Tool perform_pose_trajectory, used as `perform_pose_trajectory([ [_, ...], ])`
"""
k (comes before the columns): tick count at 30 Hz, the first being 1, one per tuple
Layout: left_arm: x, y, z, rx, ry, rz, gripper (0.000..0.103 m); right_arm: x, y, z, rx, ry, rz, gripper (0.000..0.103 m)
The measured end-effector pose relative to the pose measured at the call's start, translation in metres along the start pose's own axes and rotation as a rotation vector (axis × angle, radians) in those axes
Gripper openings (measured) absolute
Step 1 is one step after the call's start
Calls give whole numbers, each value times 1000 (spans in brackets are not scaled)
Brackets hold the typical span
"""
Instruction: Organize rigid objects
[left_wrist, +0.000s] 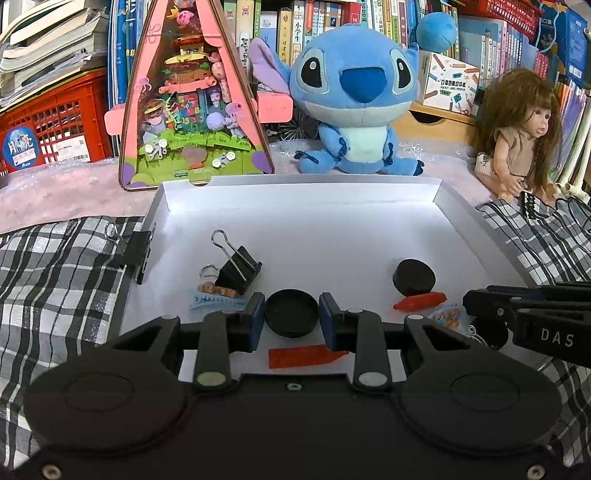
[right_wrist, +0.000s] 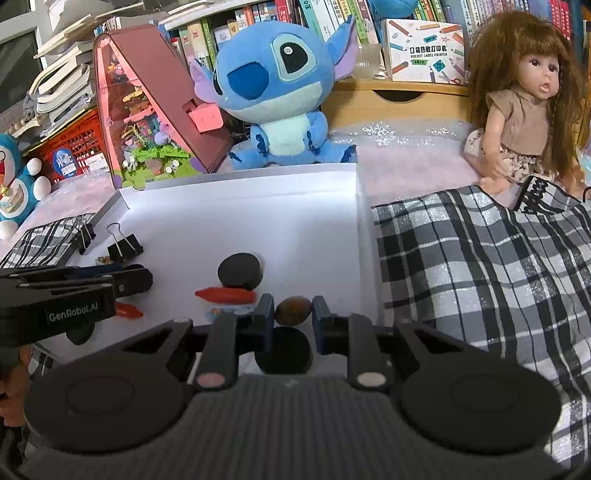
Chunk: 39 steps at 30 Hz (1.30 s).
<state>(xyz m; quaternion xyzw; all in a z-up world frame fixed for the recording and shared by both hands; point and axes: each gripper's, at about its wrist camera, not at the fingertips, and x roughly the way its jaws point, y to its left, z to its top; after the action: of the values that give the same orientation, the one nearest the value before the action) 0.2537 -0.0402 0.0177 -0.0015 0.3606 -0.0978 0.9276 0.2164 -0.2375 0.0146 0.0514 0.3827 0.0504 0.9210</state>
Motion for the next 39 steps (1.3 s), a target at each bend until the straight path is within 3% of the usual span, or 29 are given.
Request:
perform_pose_trajectory([
  [7,-2,-1,-1,6,-4,1,31,1,-1,-1,4,-4,1,30],
  [11,-8,-3,-2,12,-17,-8,44,-4,0,-2,2,-24,6,32],
  [14,-16,-6,-3,19,-38,-10,51,-9,2,-2,-4,-40,4,45],
  [21,-37,-9,-8,35,-74,-9,68,-27,14,-6,-52,-105,-27,61],
  [28,-66,-9,-24,30,-130,30,74,-48,19,-13,-54,-174,-41,76],
  [39,-114,-10,-53,35,-178,12,80,-81,26,-37,-37,-255,-62,86],
])
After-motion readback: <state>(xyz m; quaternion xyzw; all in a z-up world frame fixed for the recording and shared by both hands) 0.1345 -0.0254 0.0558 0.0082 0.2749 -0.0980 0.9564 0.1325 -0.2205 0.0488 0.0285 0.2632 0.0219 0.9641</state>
